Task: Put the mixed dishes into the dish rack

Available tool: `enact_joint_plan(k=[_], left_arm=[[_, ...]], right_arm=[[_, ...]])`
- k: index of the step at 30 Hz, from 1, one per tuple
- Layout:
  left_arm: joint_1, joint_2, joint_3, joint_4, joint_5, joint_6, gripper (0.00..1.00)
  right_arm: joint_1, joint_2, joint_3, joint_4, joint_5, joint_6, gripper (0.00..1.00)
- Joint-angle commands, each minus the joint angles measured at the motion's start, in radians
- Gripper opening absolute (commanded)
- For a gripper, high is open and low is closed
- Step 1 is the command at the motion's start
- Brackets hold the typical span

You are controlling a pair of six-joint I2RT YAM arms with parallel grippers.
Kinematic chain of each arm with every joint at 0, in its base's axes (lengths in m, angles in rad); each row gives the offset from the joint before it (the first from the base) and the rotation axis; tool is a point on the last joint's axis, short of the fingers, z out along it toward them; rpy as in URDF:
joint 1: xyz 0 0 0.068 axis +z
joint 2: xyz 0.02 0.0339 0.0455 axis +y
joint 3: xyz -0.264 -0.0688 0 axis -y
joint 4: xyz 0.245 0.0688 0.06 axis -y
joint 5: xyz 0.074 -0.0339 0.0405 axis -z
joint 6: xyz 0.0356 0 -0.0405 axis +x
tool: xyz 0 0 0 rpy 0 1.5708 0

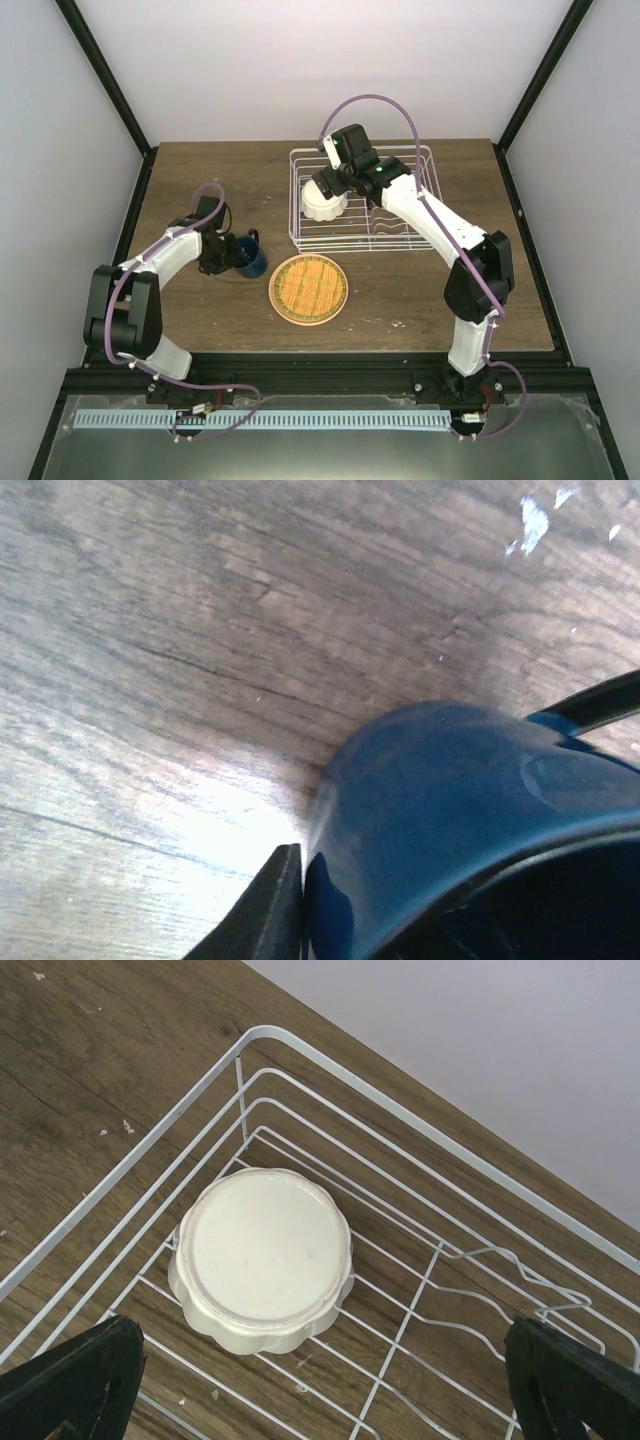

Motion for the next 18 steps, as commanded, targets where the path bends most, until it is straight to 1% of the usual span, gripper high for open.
enact_joint_plan(k=[1, 3, 4, 10, 12, 15, 18], left_arm=[[-0.003, -0.016, 0.017, -0.007, 0.000, 0.036, 0.09], [-0.007, -0.035, 0.020, -0.003, -0.017, 0.057, 0.01], [-0.008, -0.047, 0.024, -0.002, -0.032, 0.069, 0.00], [-0.024, -0.124, 0.066, -0.015, -0.183, 0.175, 0.00], [-0.038, -0.161, 0.078, -0.005, -0.253, 0.209, 0.00], [-0.090, -0.217, 0.091, 0.034, -0.417, 0.276, 0.00], [-0.171, -0.257, 0.091, 0.106, -0.602, 0.362, 0.00]], right_arm=[[0.005, 0.002, 0.020, 0.004, 0.011, -0.005, 1.00], [0.005, 0.009, 0.039, -0.012, -0.010, 0.005, 1.00], [0.003, 0.016, 0.055, -0.031, -0.025, 0.017, 1.00], [-0.006, 0.072, 0.208, -0.165, -0.166, 0.122, 0.97], [-0.012, 0.098, 0.283, -0.240, -0.224, 0.157, 0.96], [-0.018, 0.135, 0.385, -0.329, -0.332, 0.204, 0.94], [-0.028, 0.129, 0.407, -0.348, -0.484, 0.274, 0.92]])
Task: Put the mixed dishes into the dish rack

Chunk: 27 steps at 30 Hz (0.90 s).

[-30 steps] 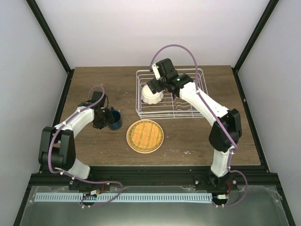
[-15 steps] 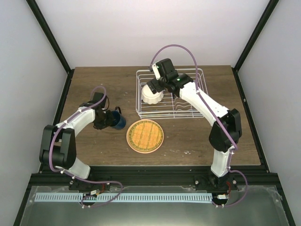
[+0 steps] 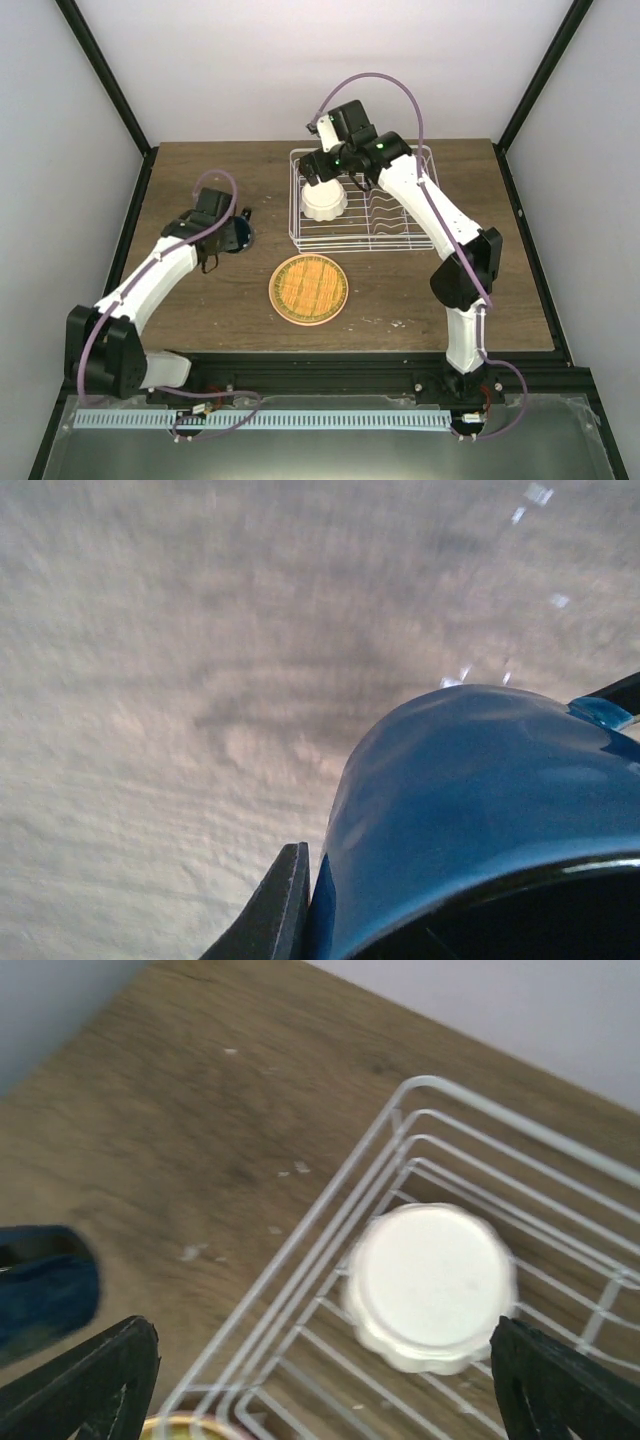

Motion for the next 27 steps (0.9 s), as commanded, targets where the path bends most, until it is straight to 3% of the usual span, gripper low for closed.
enact_joint_plan(k=[1, 5, 11, 16, 27], left_arm=[[-0.098, -0.077, 0.037, 0.166, -0.318, 0.168, 0.00], [-0.181, -0.119, -0.014, 0.325, -0.511, 0.282, 0.00], [-0.355, -0.193, -0.175, 0.753, -0.804, 0.582, 0.00], [-0.397, -0.265, -0.261, 0.949, -0.829, 0.688, 0.00], [-0.441, -0.302, -0.264, 1.021, -0.814, 0.826, 0.00]], right_arm=[[-0.017, 0.003, 0.074, -0.111, -0.272, 0.134, 0.91], [-0.020, 0.030, 0.103, -0.158, -0.441, 0.204, 0.87], [-0.028, 0.032, 0.108, -0.155, -0.674, 0.288, 0.80], [-0.048, 0.012, 0.073, -0.106, -0.834, 0.354, 0.75], [-0.051, 0.028, -0.038, -0.027, -0.982, 0.452, 0.70]])
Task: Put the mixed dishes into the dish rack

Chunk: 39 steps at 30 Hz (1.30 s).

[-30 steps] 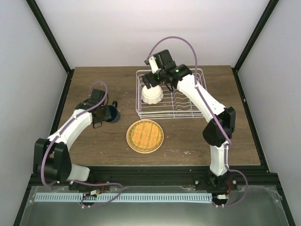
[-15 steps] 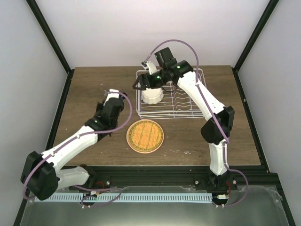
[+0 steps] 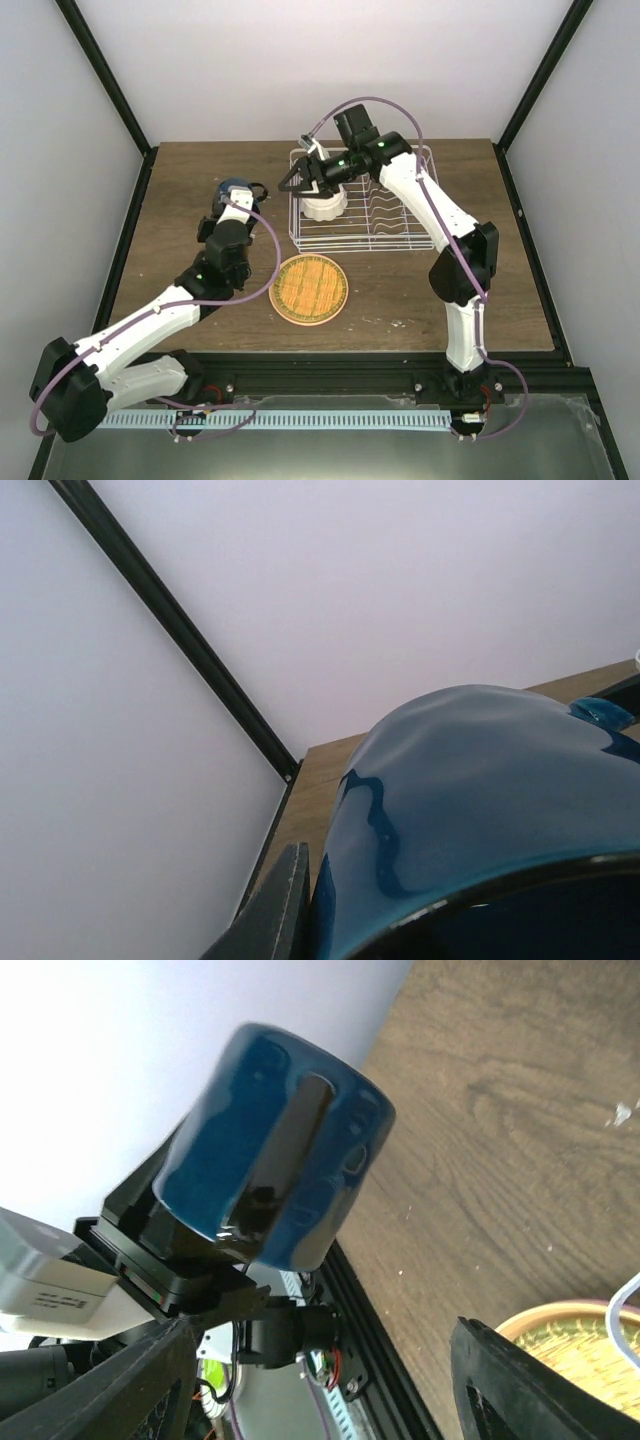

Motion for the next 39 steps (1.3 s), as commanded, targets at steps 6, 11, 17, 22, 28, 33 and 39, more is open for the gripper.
enact_joint_plan(k=[6, 11, 17, 22, 28, 33, 39], left_arm=[[-0.067, 0.036, 0.036, 0.154, -0.007, 0.117, 0.00], [-0.125, 0.093, 0.051, 0.205, -0.021, 0.147, 0.00], [-0.148, 0.135, 0.067, 0.217, -0.046, 0.148, 0.00], [-0.148, 0.139, 0.068, 0.256, -0.052, 0.183, 0.00], [-0.147, 0.150, 0.067, 0.333, -0.078, 0.251, 0.00], [-0.147, 0.165, 0.065, 0.414, -0.084, 0.310, 0.00], [-0.147, 0.180, 0.072, 0.419, -0.080, 0.309, 0.00]], right_arm=[[-0.004, 0.000, -0.077, 0.141, -0.121, 0.102, 0.70], [-0.003, 0.016, -0.084, 0.197, -0.142, 0.135, 0.67], [-0.004, 0.040, -0.082, 0.191, -0.147, 0.132, 0.63], [-0.004, 0.056, -0.083, 0.158, -0.131, 0.097, 0.61], [-0.004, 0.071, -0.083, 0.149, -0.140, 0.091, 0.56], [-0.004, 0.082, -0.081, 0.121, -0.138, 0.067, 0.56], [-0.004, 0.083, -0.078, 0.136, -0.143, 0.069, 0.43]])
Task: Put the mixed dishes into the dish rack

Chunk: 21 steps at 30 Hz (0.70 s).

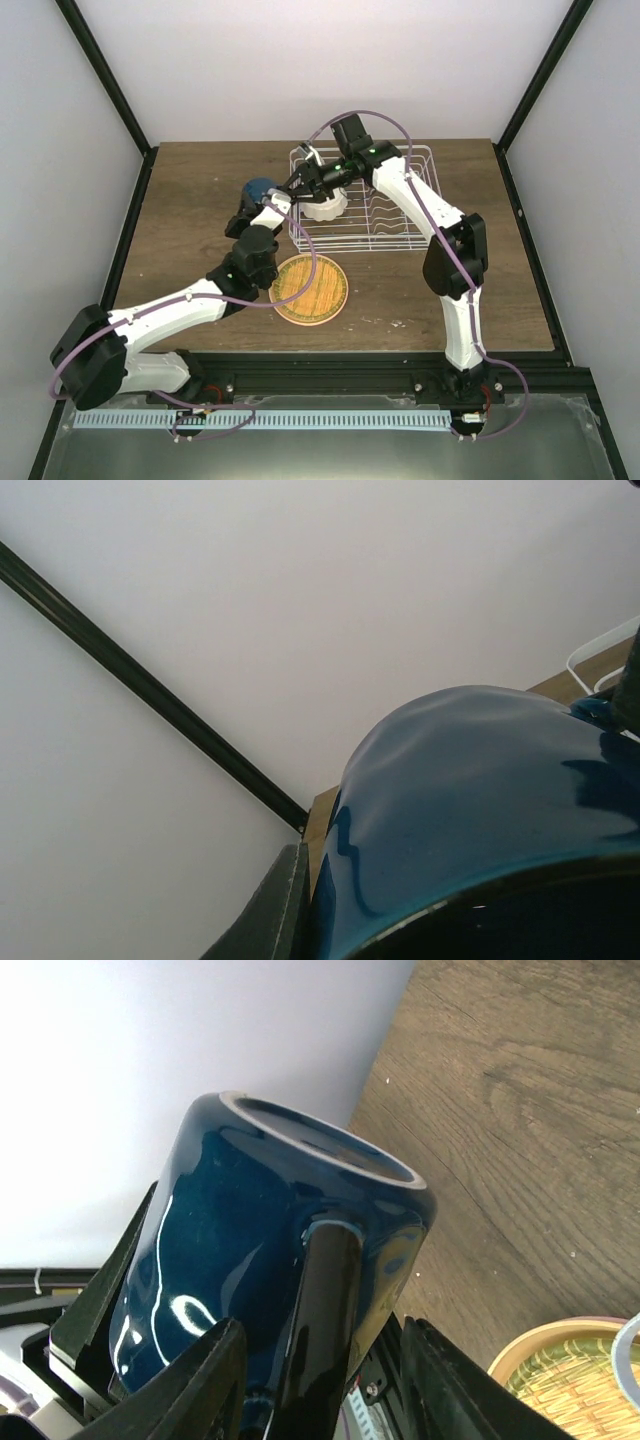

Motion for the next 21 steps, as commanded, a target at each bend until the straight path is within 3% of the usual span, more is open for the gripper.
enact_joint_plan(k=[1, 14, 21], left_arm=[[-0.005, -0.001, 0.048, 0.123, -0.001, -0.003, 0.00], [-0.004, -0.001, 0.027, -0.030, 0.016, -0.201, 0.00], [-0.004, 0.019, -0.006, -0.072, -0.004, -0.298, 0.02]], right_arm=[[0.004, 0.011, 0.010, -0.005, -0.020, -0.012, 0.40], [0.003, 0.005, -0.016, 0.087, -0.095, 0.021, 0.17], [0.005, 0.003, -0.017, 0.057, -0.083, -0.055, 0.03]])
